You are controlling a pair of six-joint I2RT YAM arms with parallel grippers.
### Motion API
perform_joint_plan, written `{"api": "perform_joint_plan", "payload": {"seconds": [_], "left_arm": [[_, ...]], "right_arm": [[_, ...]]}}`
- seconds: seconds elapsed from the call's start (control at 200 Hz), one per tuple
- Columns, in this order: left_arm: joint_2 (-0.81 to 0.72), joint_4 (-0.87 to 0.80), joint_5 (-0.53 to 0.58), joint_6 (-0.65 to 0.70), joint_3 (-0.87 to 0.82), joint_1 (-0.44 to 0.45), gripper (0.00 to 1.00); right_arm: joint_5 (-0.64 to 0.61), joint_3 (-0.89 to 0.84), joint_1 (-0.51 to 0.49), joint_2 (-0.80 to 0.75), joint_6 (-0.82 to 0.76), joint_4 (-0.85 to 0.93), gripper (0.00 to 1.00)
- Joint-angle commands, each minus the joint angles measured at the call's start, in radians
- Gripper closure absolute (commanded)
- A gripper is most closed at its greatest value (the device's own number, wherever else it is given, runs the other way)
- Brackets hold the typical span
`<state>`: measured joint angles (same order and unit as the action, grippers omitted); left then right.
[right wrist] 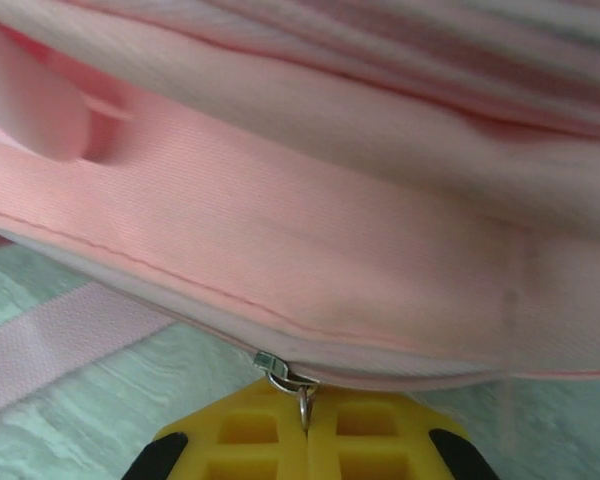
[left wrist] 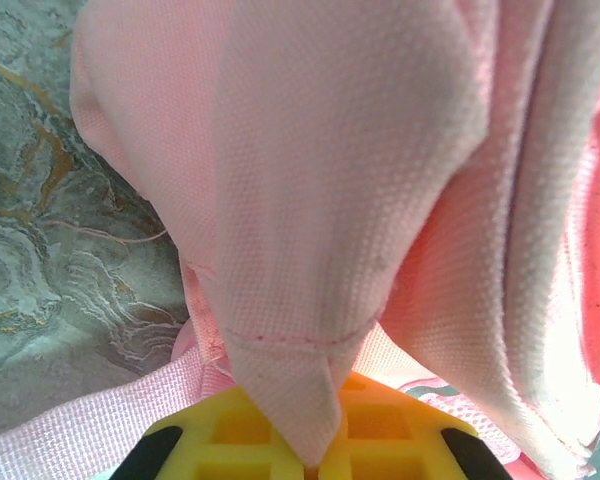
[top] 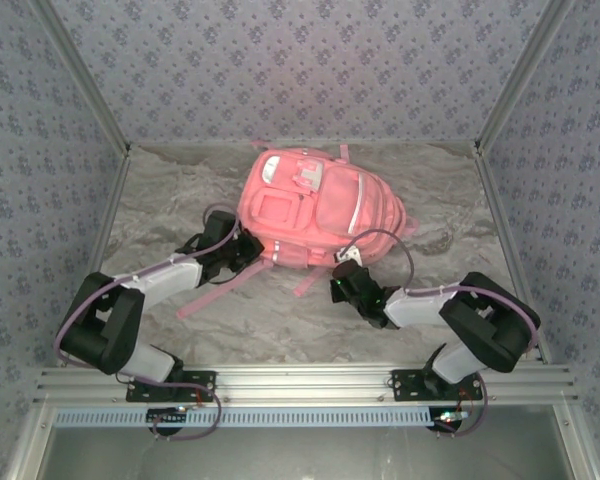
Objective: Pack the student bag
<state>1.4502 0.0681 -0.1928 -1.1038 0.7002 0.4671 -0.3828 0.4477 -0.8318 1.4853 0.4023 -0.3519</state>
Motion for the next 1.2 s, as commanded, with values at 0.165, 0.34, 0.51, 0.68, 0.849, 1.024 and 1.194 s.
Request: {"api": "perform_joint_plan", "payload": {"seconds": [0.165, 0.34, 0.51, 0.68, 0.849, 1.024, 1.194], "left_arm": [[-0.058, -0.079, 0.1, 0.023, 0.012, -0.044, 1.0], [-0.071, -0.094, 0.119, 0.025, 0.005, -0.059, 1.0], [-0.063, -0.093, 0.109, 0.024, 0.01, -0.062, 1.0], [-0.039, -0.131, 0.113, 0.004, 0.048, -0.062, 1.0], [0.032, -0.31, 0.163, 0.09, 0.25, -0.092, 0.98], [0.145, -0.349, -0.001, 0.081, 0.397, -0.252, 0.84], [0.118, -0.381, -0.118, 0.081, 0.394, -0.338, 0.61]], "right_arm": [[-0.134, 0.011, 0.025, -0.078, 0.051, 0.23, 1.0], [-0.155, 0.0, 0.102, -0.139, 0.136, 0.329, 1.0], [-0.08, -0.058, 0.125, -0.202, 0.055, 0.207, 1.0], [0.019, -0.057, 0.09, -0.211, -0.042, 0.174, 1.0], [0.083, -0.05, 0.017, -0.214, -0.116, 0.14, 1.0], [0.219, 0.024, -0.049, -0.112, -0.087, 0.043, 1.0], [0.281, 0.187, -0.11, 0.071, -0.054, -0.008, 1.0]]}}
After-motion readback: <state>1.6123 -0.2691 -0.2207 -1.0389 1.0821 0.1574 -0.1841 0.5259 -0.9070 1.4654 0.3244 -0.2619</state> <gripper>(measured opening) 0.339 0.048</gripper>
